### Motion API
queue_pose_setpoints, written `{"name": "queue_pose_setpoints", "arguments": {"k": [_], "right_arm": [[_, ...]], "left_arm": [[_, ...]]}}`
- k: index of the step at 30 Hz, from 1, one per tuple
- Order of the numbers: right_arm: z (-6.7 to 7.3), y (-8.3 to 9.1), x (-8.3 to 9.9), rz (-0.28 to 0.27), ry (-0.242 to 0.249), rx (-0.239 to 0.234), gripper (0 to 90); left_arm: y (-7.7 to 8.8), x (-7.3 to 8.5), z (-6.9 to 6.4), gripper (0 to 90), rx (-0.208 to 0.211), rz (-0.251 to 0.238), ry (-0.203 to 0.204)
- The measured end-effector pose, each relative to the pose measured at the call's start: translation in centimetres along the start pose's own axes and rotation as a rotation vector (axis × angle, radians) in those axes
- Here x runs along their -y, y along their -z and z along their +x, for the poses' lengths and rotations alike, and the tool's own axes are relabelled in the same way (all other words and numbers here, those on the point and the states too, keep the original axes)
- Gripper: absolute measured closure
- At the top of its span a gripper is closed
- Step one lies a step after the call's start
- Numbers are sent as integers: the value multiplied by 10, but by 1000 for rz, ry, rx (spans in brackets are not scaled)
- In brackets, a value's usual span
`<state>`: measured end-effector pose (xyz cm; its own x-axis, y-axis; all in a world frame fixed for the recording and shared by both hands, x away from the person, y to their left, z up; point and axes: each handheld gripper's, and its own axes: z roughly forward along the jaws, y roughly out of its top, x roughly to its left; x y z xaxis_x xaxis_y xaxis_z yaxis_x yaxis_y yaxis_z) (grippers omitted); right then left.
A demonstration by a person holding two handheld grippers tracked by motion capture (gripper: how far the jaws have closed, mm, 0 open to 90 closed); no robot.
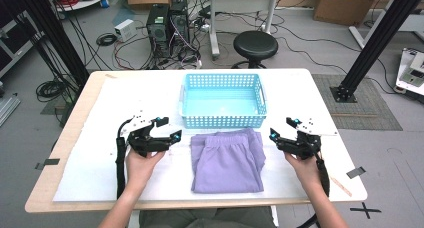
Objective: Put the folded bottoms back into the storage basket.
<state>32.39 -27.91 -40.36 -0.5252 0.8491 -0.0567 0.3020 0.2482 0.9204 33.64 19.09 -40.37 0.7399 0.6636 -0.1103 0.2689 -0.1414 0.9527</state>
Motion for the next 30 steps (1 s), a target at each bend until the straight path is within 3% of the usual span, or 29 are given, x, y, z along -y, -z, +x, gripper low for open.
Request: {"name": "queue_pose_setpoints", "arguments": {"k": [5,11,13,17,22,26,30], "right_arm": [[7,7,6,21,-17,-12,264],[19,13,14,45,-6,-30,264],[23,13,16,47,8,-29,265],[30,12,20,72,16,-44,270],[41,12,20,91,17,-72,280],[49,11,20,121,-8,-87,279],[57,11,22,143,-19,-98,279]], "left_arm": [[1,11,-13,251,3,-1,-5],[0,25,-26,279,23,83,7],[-2,29,-29,305,55,113,14],[-5,36,-35,318,59,136,17],[-9,39,-41,318,88,162,66],[-14,41,-45,318,75,199,107],[-20,42,-52,318,83,236,99]]}}
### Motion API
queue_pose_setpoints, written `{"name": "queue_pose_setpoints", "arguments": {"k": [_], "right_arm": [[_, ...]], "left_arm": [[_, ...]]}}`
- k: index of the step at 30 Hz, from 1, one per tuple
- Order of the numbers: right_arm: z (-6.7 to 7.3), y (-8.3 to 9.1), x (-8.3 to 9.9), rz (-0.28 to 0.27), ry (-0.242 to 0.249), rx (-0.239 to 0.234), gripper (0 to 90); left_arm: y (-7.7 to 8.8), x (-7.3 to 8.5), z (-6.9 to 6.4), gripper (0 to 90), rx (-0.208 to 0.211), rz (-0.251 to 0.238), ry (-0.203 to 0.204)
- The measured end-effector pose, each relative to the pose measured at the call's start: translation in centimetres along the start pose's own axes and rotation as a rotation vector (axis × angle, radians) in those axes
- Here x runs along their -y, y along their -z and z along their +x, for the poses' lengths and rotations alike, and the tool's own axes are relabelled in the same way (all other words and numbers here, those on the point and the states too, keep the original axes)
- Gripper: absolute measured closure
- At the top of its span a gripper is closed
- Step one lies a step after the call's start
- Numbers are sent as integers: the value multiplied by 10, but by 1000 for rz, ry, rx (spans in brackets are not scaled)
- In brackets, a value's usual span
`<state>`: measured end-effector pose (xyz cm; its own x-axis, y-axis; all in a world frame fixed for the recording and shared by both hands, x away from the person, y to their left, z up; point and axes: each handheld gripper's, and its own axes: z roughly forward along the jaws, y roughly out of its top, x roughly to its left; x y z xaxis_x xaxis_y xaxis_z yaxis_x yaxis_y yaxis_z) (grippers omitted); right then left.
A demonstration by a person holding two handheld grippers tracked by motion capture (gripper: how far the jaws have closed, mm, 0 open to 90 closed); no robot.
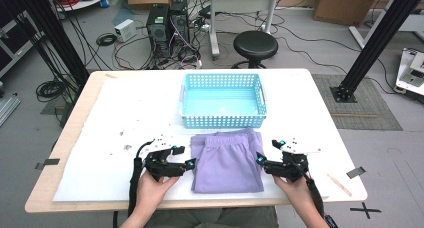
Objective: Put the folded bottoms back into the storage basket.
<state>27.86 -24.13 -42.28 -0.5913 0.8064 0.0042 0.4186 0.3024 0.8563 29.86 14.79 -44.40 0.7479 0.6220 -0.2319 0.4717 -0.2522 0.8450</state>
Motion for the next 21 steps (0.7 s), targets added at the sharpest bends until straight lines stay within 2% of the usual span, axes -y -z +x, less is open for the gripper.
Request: {"name": "queue_pose_setpoints", "arguments": {"k": [3,7,12,15,18,21], "right_arm": [[7,-5,2,37,-2,-3,279],[11,-14,5,105,-10,-12,279],[9,-16,9,142,-33,4,278],[8,-15,10,148,-49,1,278],[8,-12,10,128,-42,5,279],[8,-13,9,130,-46,7,279]], "left_arm": [[-6,0,-4,317,-6,42,13],[-8,0,-9,317,-23,52,33],[-11,0,-16,317,-46,67,39],[-7,-2,-20,317,-18,29,58],[0,-4,-20,317,-15,-17,66],[-6,-3,-19,304,-7,4,84]]}}
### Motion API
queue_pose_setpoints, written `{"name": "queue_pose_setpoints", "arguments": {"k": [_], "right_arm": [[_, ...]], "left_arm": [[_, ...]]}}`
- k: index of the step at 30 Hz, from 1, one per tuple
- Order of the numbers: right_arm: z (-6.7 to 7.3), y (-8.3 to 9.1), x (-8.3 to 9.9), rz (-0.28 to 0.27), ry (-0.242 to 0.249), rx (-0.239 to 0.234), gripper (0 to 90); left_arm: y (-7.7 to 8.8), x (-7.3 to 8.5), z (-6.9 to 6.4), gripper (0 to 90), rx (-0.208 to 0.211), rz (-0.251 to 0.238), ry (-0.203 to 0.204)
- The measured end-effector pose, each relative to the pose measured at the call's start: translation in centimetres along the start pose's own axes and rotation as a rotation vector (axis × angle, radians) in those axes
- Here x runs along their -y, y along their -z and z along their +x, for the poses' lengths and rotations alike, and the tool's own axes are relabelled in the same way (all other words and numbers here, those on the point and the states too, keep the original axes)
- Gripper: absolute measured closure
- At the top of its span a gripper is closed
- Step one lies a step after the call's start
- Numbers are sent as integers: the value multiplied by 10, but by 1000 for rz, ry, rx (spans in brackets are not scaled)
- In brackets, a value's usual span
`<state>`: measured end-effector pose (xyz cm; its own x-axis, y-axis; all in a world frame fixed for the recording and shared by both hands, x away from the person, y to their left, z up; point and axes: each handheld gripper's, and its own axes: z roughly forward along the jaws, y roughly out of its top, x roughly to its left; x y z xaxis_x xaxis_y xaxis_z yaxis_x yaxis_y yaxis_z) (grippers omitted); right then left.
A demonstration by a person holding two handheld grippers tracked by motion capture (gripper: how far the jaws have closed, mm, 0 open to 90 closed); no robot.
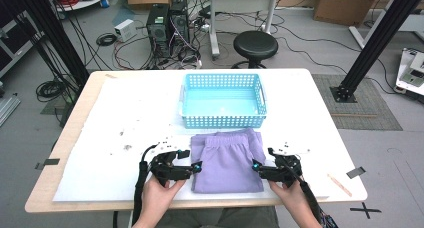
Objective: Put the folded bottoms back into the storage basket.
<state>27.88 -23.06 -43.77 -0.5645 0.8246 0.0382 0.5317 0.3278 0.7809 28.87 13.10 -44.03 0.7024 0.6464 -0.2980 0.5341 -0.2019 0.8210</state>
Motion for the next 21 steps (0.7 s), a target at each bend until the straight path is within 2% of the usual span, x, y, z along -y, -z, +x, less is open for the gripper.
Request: {"name": "queue_pose_setpoints", "arguments": {"k": [2,4,6,10,17,21], "right_arm": [[0,-2,0,8,0,1,279],[0,-4,0,20,-7,3,279],[0,-5,0,33,-20,7,279],[-4,-8,0,71,-57,15,278],[-5,-16,-2,147,-94,-21,278],[-1,-17,-3,150,-90,-10,282]], "left_arm": [[-7,1,-3,304,-20,43,-5],[-15,1,-5,306,-63,110,-28],[-19,0,-5,306,-86,158,-36],[-16,1,-4,333,-124,166,-67],[-16,1,-2,307,-110,152,-1],[-19,1,-7,257,-133,159,1]]}}
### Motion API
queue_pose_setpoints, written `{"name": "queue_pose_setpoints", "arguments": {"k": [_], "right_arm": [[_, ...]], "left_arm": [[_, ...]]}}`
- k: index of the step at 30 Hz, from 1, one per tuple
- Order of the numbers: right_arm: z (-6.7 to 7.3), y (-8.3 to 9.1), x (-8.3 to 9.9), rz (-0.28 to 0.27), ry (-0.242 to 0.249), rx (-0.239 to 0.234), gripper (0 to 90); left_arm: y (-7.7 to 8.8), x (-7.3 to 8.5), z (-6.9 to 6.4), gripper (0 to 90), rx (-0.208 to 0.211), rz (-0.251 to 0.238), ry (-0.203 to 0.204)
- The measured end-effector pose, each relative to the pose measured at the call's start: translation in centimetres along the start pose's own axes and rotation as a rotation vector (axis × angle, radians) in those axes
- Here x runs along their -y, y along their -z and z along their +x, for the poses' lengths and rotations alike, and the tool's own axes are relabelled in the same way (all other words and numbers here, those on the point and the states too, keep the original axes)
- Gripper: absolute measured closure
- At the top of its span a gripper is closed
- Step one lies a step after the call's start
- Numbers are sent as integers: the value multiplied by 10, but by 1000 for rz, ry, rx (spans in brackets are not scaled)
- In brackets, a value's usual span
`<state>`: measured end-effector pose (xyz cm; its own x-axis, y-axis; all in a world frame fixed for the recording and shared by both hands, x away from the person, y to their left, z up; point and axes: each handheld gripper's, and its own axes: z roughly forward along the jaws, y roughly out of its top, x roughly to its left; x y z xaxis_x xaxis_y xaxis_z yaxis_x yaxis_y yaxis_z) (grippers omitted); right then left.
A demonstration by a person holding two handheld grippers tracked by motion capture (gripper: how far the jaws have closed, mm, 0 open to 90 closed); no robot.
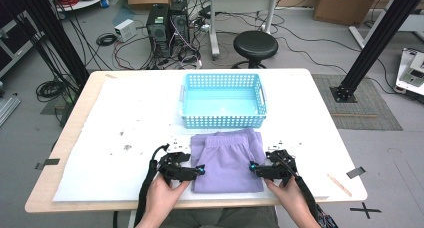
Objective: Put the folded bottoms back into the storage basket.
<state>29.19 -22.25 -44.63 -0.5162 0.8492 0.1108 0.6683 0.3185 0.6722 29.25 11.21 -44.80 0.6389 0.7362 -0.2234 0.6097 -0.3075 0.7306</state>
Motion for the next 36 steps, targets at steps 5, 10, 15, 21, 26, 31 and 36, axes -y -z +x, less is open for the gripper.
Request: {"name": "queue_pose_setpoints", "arguments": {"k": [5,10,15,21,26,31,36], "right_arm": [[3,0,0,-7,21,-17,446],[6,-1,0,-7,44,-23,510],[6,-1,-1,-7,48,-22,565],[7,-2,-1,-9,56,-32,641],[6,-3,-2,-9,52,-39,683],[11,-5,-4,-8,74,-58,757],[13,-6,-6,-6,101,-77,839]], "left_arm": [[-2,-2,0,245,13,-17,67],[-5,-3,-2,330,19,-25,65],[-10,-6,-7,444,-4,-28,58],[-13,-8,-9,589,-16,-27,52],[-16,-9,-12,685,-7,-21,32],[-20,-11,-15,786,2,-13,12],[-20,-12,-17,840,25,-24,-33]]}}
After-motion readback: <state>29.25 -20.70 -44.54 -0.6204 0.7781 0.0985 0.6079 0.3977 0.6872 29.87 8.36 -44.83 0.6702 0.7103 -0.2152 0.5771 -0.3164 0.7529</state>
